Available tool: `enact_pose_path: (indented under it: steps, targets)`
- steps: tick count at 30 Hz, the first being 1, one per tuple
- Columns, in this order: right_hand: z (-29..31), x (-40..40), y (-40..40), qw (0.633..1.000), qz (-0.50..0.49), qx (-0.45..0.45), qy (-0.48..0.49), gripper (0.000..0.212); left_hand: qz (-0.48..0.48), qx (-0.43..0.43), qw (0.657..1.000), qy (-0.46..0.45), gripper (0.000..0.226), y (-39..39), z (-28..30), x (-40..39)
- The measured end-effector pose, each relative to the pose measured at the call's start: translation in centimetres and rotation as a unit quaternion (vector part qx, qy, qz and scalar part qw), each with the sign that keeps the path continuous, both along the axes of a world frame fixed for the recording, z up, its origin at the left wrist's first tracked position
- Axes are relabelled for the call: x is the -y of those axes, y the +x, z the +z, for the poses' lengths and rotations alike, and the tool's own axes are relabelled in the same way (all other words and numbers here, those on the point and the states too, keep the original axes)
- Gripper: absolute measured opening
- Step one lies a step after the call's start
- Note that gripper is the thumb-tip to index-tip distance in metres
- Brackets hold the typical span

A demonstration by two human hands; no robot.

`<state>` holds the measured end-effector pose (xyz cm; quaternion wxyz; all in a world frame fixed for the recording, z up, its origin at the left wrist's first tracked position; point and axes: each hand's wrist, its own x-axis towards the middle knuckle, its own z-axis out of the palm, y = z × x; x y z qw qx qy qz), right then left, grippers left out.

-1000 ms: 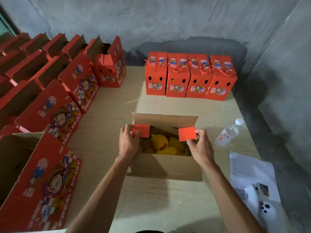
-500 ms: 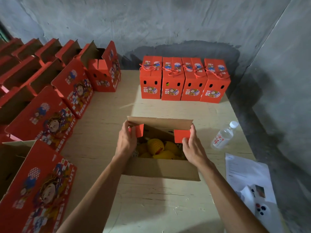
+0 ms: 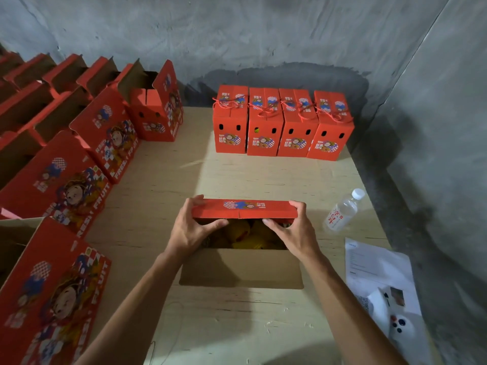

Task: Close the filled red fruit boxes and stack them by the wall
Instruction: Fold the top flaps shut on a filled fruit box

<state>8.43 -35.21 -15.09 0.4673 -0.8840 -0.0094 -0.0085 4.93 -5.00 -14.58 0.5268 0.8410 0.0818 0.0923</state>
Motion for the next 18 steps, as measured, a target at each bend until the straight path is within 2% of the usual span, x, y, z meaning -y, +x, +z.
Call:
enact_pose_path:
  steps: [2,4,6,9,11,14,16,18]
  targets:
    - [-0.2,0.9,-0.1,0.999,0.026,-0.019,-0.008,0.101,-0.023,-0.001,0.998,0.051,0.090,-0.2,-0.3,-0.4]
    - [-0.2,1.7,0.0,0.998,0.051,-0.039,-0.026,0.106,-0.035,0.005,0.994,0.105,0.074,0.0,-0.4,-0.4]
    - [-0.1,2.0,0.0,0.996,0.056,-0.046,-0.054,0.100,-0.046,0.004,0.989,0.139,0.072,0.3,-0.2,-0.3]
    - [-0.2,1.9,0.1,0.994,0.041,-0.037,-0.096,0.083,-0.059,-0.033,0.972,0.226,0.085,0.6,0.7,0.0]
    - [0.0,1.6,0.1,0.991,0.030,-0.028,-0.129,0.080,-0.053,-0.049,0.955,0.289,0.086,0.9,1.3,0.3]
    - [0.7,1.5,0.2,0.980,0.032,-0.006,-0.198,0.079,-0.052,-0.083,0.930,0.354,0.087,1.3,2.2,1.1]
    - [1.9,1.9,0.3,0.960,0.037,0.014,-0.277,0.078,-0.059,-0.090,0.923,0.370,0.088,1.0,2.2,1.3]
    - [3.3,2.5,0.7,0.936,-0.002,0.028,-0.351,0.079,-0.056,-0.085,0.922,0.374,0.088,0.7,2.1,1.2]
